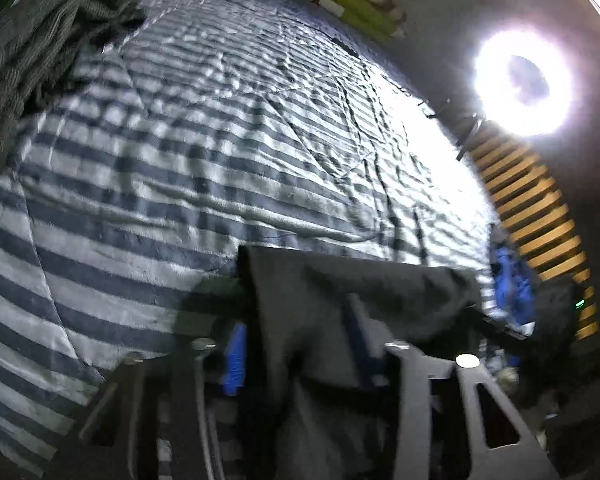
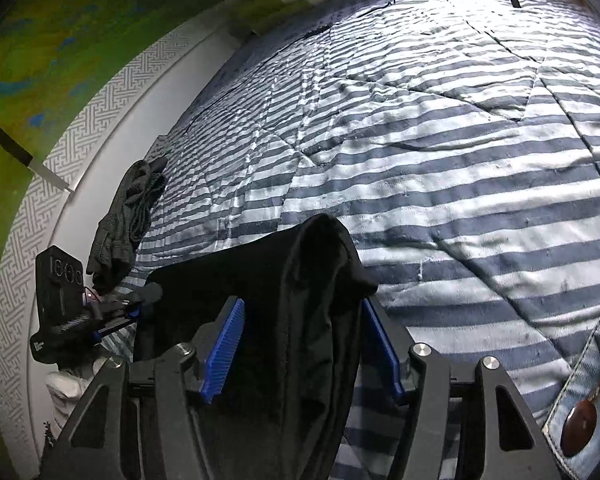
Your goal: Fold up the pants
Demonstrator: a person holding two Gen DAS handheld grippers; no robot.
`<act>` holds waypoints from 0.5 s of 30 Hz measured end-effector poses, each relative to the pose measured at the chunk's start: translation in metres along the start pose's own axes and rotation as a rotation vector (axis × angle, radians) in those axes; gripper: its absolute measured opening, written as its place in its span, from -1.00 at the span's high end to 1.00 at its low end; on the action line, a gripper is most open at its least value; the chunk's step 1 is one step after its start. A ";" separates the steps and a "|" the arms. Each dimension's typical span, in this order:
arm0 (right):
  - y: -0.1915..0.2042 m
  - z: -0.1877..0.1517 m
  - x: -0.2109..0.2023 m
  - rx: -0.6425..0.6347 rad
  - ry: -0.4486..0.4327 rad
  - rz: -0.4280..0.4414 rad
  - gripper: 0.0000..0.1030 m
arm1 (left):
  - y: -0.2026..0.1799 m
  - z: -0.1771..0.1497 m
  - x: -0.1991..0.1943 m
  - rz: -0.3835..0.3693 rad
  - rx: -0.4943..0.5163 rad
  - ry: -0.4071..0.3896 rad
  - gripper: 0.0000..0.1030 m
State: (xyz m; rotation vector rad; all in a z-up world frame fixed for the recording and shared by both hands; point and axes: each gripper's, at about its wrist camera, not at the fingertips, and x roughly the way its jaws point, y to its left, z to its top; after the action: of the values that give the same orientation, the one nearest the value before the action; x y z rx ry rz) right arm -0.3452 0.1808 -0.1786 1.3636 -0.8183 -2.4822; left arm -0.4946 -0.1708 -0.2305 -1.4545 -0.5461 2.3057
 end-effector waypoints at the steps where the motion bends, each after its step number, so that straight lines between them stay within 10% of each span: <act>1: 0.000 0.000 0.000 -0.004 0.001 -0.006 0.20 | -0.002 0.000 0.002 0.016 0.005 0.000 0.48; 6: -0.002 -0.003 0.004 -0.019 0.023 -0.007 0.70 | -0.006 0.002 0.007 0.035 0.006 -0.008 0.75; 15: 0.027 -0.009 -0.006 -0.129 -0.063 -0.105 0.81 | -0.042 -0.008 -0.009 0.138 0.149 -0.085 0.82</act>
State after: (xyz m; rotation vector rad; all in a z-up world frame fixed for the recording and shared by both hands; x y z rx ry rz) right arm -0.3370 0.1580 -0.1630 1.3235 -0.6015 -2.6186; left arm -0.4799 -0.1381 -0.2056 -1.3686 -0.2978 2.4651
